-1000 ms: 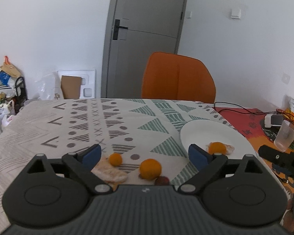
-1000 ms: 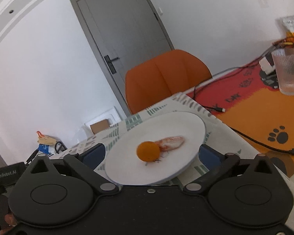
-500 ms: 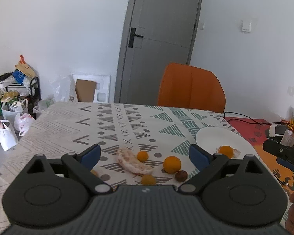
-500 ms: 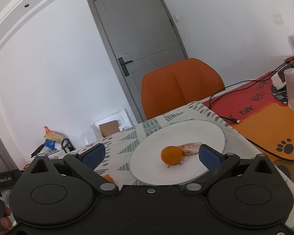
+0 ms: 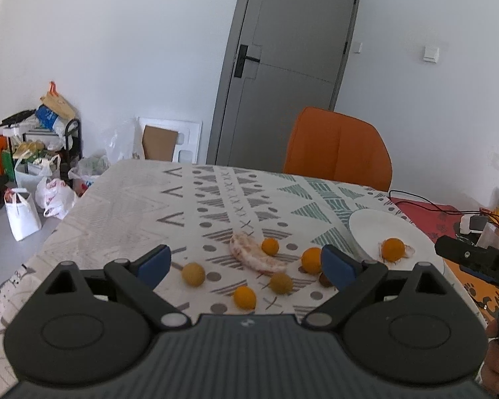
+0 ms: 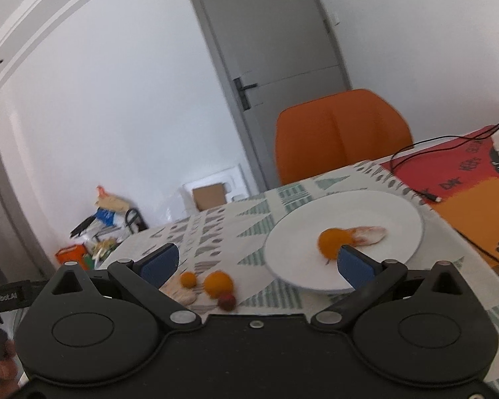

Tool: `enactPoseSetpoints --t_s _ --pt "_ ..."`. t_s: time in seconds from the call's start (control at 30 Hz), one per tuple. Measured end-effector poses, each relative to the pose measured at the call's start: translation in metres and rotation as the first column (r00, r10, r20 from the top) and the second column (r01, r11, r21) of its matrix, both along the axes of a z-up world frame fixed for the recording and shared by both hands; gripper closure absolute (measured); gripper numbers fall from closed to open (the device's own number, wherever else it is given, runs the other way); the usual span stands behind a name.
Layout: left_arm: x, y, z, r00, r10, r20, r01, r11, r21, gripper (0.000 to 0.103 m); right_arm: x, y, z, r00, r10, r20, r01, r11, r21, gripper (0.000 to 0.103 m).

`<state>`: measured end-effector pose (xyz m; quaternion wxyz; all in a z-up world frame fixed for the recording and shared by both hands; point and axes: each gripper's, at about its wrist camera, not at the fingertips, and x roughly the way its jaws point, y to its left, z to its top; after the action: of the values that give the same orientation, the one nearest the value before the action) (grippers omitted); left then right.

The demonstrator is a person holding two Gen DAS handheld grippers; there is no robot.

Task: Organize fruits
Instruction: 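Withdraw both open tools from the bowl back toward the fruit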

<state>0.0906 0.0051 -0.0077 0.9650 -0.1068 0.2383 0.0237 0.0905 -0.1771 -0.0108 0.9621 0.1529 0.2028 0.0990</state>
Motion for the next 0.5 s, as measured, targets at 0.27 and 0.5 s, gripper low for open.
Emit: enactPoseSetpoints --t_s 0.27,0.5 --pt "-0.007 0.006 -0.007 1.000 0.016 -0.008 -0.016 1.000 -0.006 0.007 -0.001 0.012 -0.003 0.998 0.057 -0.041 -0.058 0.998 -0.039 0.000" --pt "-0.013 0.002 -0.019 1.000 0.002 -0.026 -0.001 1.000 0.001 0.008 -0.003 0.019 -0.007 0.997 0.051 -0.056 -0.057 0.993 -0.102 0.000"
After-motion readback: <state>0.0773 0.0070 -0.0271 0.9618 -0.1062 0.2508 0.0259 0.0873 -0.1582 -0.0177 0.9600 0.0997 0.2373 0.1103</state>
